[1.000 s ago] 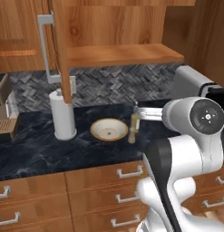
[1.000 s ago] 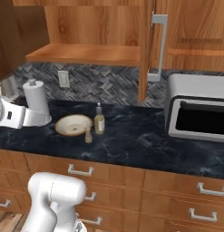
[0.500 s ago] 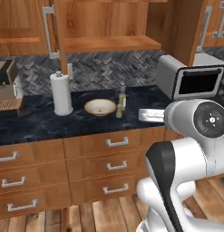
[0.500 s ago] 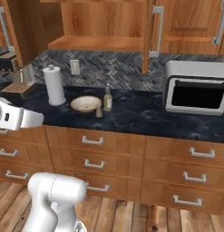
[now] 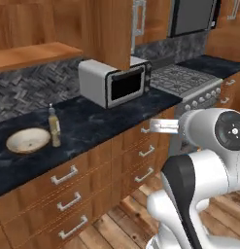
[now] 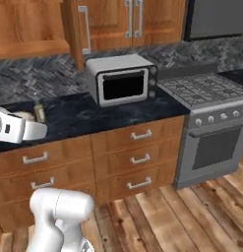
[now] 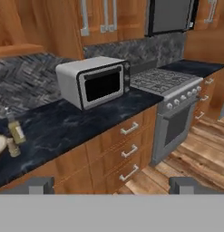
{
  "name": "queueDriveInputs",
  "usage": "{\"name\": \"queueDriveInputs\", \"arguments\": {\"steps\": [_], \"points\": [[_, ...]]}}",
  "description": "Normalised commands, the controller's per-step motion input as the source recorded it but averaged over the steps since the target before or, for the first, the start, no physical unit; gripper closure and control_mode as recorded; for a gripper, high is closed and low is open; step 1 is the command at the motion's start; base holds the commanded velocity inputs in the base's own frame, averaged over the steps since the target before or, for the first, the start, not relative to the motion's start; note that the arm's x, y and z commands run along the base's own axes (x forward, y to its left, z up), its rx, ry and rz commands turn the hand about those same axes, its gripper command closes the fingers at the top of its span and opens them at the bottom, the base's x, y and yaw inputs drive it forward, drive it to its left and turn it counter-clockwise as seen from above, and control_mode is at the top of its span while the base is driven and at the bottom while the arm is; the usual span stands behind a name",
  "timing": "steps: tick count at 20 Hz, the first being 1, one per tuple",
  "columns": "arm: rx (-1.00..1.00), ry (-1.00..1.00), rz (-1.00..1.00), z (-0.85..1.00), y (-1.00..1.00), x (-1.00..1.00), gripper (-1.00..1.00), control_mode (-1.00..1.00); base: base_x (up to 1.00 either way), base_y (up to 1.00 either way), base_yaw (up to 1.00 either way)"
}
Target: Retrieve the bottle and the shaker from the cabinet and place them next to the mixing bowl on the counter. Then add garlic from the fridge to the mixing bowl.
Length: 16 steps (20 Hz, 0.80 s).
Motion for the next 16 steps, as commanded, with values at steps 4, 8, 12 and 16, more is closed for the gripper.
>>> {"name": "queueDriveInputs", "arguments": {"steps": [4,8,12,16], "points": [[0.00,0.00,0.00,0.00,0.00,0.00,-1.00,1.00,0.00,0.17,-0.98],[0.00,0.00,0.00,0.00,0.00,0.00,-1.00,1.00,0.00,0.22,-0.95],[0.00,0.00,0.00,0.00,0.00,0.00,-1.00,1.00,0.00,0.31,-0.92],[0.00,0.00,0.00,0.00,0.00,0.00,-1.00,1.00,0.00,0.41,-0.86]]}}
